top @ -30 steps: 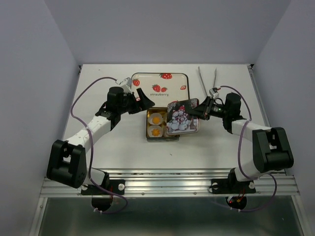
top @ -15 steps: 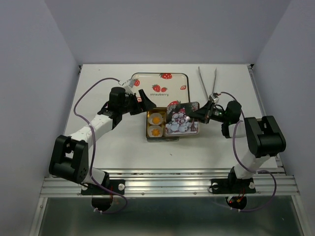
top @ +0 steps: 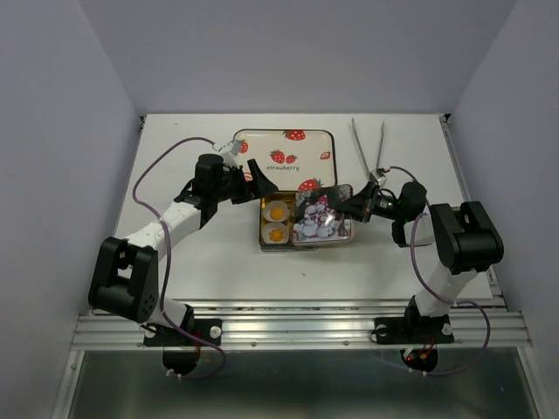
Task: Pack the cookies
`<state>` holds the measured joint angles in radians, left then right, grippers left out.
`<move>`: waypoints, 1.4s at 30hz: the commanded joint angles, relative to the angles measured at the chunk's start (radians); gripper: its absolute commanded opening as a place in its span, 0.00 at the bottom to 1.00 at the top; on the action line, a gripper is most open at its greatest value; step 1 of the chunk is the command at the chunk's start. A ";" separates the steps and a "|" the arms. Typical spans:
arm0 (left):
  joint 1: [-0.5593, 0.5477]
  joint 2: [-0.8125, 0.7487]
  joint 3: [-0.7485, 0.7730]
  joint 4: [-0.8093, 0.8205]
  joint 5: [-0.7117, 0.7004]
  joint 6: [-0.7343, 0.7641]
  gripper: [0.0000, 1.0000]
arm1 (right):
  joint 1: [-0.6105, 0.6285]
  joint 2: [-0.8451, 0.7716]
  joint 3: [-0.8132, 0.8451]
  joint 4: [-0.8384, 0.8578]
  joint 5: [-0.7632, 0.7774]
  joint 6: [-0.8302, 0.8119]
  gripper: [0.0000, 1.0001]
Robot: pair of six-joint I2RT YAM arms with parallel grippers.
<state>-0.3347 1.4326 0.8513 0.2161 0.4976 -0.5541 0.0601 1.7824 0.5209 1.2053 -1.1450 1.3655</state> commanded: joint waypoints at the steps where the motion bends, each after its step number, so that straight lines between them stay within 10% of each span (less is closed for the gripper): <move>1: -0.006 -0.005 0.038 0.032 0.022 0.031 0.99 | -0.005 -0.093 0.027 -0.119 0.036 -0.233 0.01; 36: -0.007 0.091 0.052 -0.017 -0.047 0.063 0.99 | -0.023 0.057 0.073 -0.185 0.045 -0.241 0.39; 42: -0.013 0.120 0.066 -0.023 -0.050 0.072 0.99 | -0.023 0.008 0.136 -0.516 0.102 -0.462 0.41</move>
<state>-0.3405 1.5463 0.8722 0.1890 0.4522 -0.5110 0.0452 1.8355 0.5907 0.8848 -1.0912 1.0702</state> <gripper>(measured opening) 0.986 0.406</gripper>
